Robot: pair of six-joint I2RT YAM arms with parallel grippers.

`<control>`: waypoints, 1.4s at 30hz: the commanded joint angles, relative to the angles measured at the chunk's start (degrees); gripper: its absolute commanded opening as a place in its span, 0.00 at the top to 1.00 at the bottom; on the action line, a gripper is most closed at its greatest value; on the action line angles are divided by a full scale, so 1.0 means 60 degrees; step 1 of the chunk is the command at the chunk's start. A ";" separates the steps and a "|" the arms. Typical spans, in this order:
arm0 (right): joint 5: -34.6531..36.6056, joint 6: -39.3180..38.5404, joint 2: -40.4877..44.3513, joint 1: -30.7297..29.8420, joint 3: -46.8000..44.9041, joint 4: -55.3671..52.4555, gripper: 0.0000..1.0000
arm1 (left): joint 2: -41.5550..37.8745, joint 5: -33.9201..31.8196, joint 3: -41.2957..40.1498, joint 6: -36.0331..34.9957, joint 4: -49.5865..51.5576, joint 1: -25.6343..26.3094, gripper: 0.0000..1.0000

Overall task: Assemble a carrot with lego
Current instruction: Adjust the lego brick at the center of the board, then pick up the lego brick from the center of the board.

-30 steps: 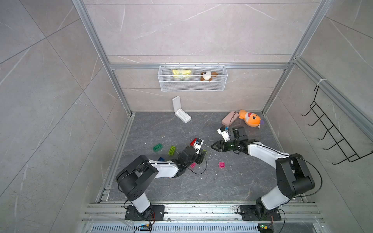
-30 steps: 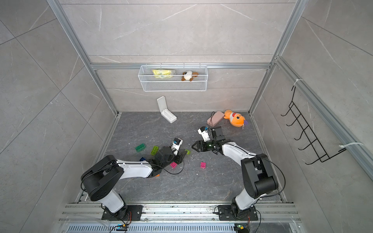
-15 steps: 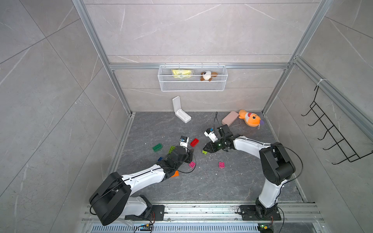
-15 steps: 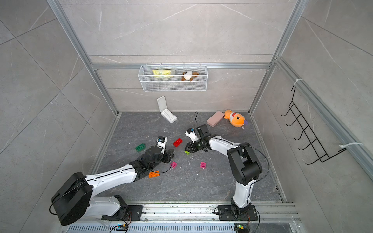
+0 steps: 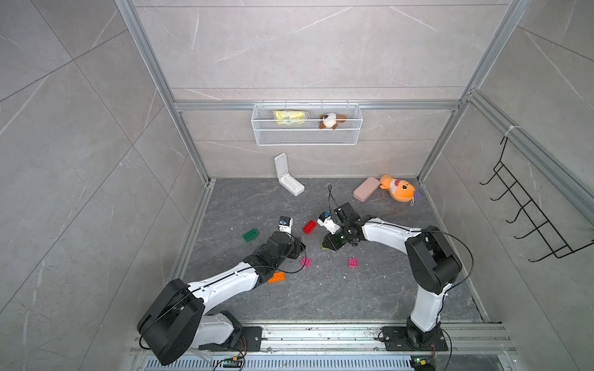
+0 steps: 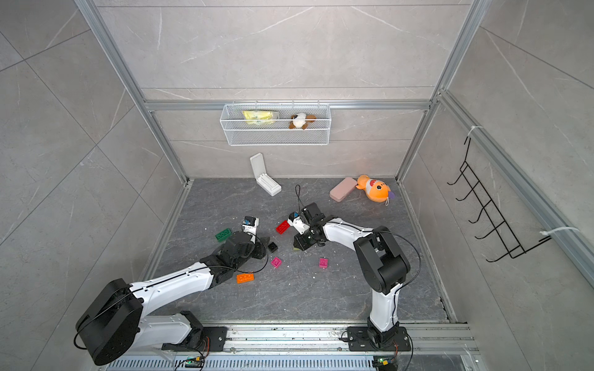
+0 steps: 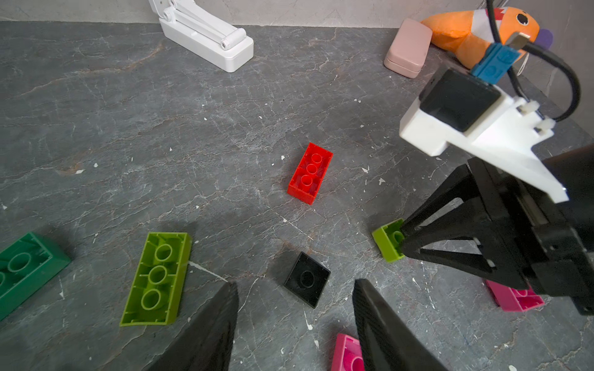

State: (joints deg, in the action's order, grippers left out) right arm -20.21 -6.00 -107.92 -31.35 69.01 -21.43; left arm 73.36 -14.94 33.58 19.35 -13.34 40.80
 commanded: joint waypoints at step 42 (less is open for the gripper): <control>0.2153 0.4866 0.0950 0.0453 -0.0639 -0.4293 0.43 | 0.0598 0.0950 0.0526 0.0284 0.0327 -0.0185 0.39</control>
State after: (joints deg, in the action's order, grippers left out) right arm -7.68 20.08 -101.43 -29.02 65.12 -48.31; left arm 77.19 -9.91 35.22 20.75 -11.57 39.86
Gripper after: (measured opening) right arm 0.583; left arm 0.609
